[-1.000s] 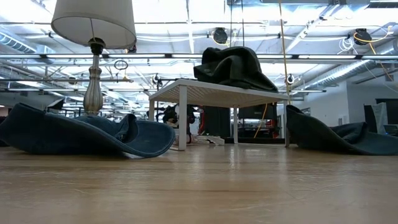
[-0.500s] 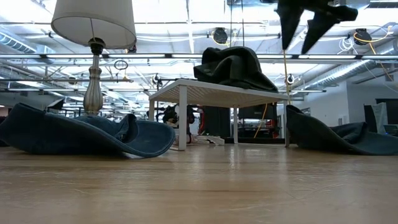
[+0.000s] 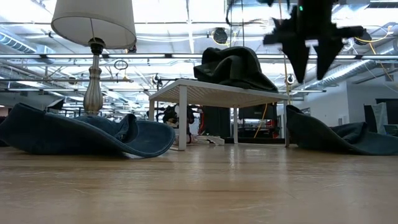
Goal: Pick & Place hat
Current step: Put the blue cap on the shelf
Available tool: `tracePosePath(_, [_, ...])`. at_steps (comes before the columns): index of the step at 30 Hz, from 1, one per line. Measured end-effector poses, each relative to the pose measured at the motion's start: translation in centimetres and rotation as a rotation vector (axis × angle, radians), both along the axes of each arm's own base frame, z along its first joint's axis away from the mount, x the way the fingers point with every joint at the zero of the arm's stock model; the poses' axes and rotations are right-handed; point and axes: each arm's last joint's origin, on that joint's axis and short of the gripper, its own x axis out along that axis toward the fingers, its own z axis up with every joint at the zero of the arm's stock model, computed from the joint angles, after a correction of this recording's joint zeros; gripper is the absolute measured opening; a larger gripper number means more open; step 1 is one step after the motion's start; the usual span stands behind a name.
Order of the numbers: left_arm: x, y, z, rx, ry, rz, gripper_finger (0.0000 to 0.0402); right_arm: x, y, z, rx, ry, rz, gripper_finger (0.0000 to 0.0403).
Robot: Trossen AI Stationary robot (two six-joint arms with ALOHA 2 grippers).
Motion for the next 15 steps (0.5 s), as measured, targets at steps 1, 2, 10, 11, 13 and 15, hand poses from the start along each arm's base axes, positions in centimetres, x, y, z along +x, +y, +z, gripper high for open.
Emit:
tracePosePath(1, [0.0,0.0,0.0,0.001,0.003,0.000,0.0241,-0.2,0.1,-0.6,-0.003,0.004,-0.009,0.0210])
tracePosePath(2, [-0.1,0.0,-0.1,0.003,0.010,0.000,0.0241,-0.3,0.2,-1.3,-0.005,0.009,-0.012,0.0210])
tracePosePath(10, [-0.2,0.1,-0.1,0.006,0.025,0.002,0.0241,-0.2,1.1,-6.5,0.063,-0.092,0.017,0.0210])
tracePosePath(11, [-0.2,0.1,-0.1,0.006,0.025,0.002,0.0241,-0.2,1.1,-7.1,0.081,-0.111,0.016,0.0210])
tracePosePath(13, [-0.2,0.1,-0.1,0.006,0.025,0.002,0.0241,-0.3,1.2,-8.5,0.121,-0.147,0.016,0.0210])
tracePosePath(15, [-0.2,0.1,-0.1,0.007,0.025,0.002,0.0241,-0.7,1.2,-9.7,0.131,-0.159,0.014,0.0210])
